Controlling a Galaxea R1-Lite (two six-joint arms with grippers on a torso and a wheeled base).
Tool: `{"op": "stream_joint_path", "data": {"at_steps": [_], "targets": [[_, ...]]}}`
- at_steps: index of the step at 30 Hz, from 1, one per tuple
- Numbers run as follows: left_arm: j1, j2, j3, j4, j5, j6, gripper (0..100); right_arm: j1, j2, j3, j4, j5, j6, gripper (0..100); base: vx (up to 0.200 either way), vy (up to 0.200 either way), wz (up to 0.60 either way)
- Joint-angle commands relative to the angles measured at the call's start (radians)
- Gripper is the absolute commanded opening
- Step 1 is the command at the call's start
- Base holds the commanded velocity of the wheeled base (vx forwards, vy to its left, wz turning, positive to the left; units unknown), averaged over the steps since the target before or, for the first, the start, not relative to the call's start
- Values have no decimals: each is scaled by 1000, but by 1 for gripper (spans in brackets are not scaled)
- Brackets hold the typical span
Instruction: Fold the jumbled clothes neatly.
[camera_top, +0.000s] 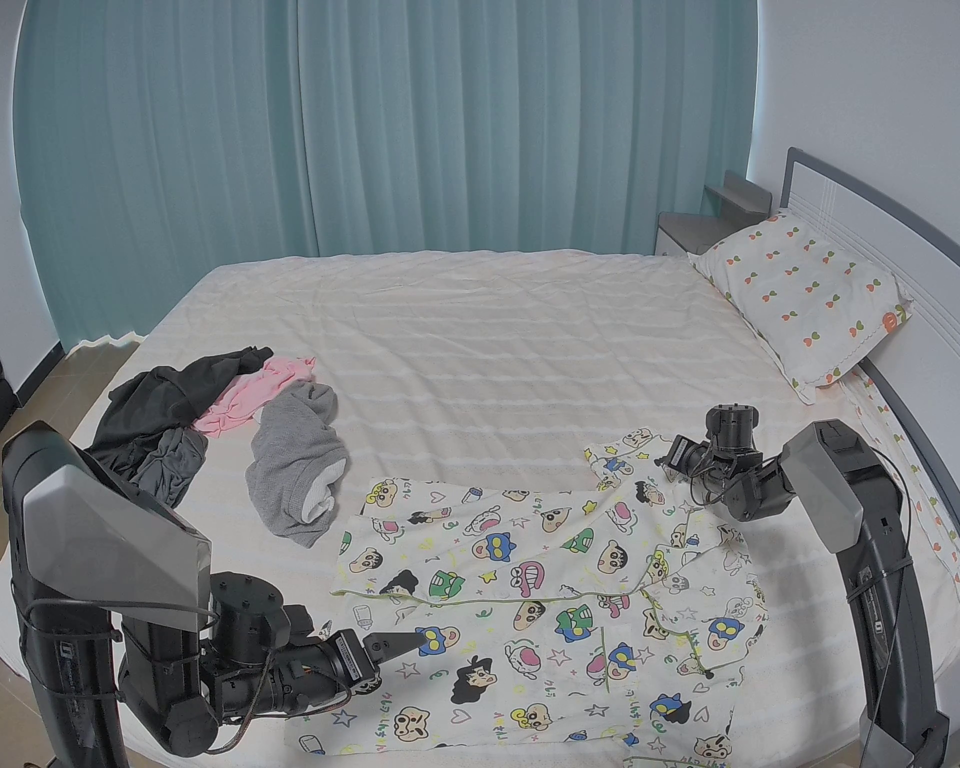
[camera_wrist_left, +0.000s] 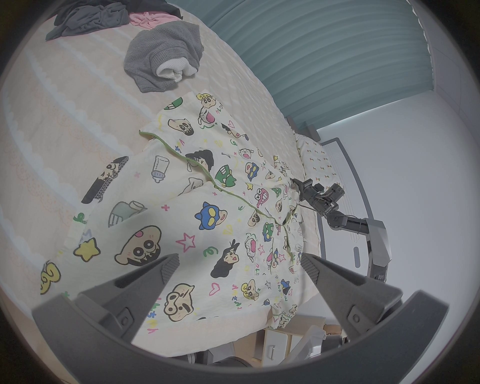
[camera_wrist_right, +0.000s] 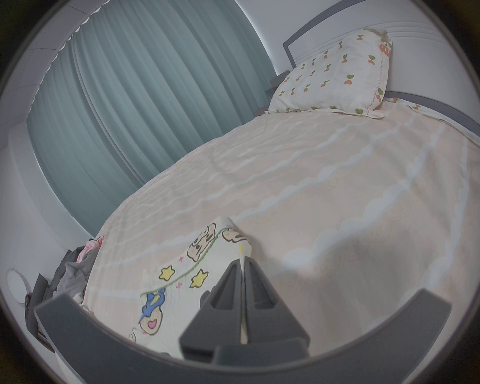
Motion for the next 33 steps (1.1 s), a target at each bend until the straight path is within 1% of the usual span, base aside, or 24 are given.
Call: {"op": "stream_joint_path", "data": {"at_steps": [1,6,15,18,19,20,25,28,30,31,33], "targets": [[0,1,0,-18,0,0,100,-5,30,-35,-13,-19,-2,0,0,0,0],[0,1,0,-18,0,0,100,-8,55,-86,-14,-51,-1,0,0,0,0],[0,1,0,-18,0,0,100,-20,35,-83,-4,-59,-2,0,0,0,0],[0,1,0,-18,0,0,100,-22,35,-86,16,-100,-5,0,0,0,0],[0,1,0,-18,0,0,100,-22,35,-86,16,-100,-5,0,0,0,0],[0,1,0,-18,0,-2,100,-25,30,-81,19,-103,-5,100,0,0,0],[0,-1,1,-18,-3,-2,100,-46,-22,-57,13,-114,-2,100,0,0,0],[2,-2,0,-18,-3,-3,100,-75,-134,63,6,-118,7,100,0,0,0],[3,-2,-2,-18,0,-3,100,-92,-208,169,-2,-109,33,100,0,0,0],[5,-4,-2,-18,0,-5,100,-98,-264,250,-19,-106,58,100,0,0,0],[8,-5,-5,-18,3,-3,100,-98,-310,321,-42,-105,75,100,0,0,0]]}}
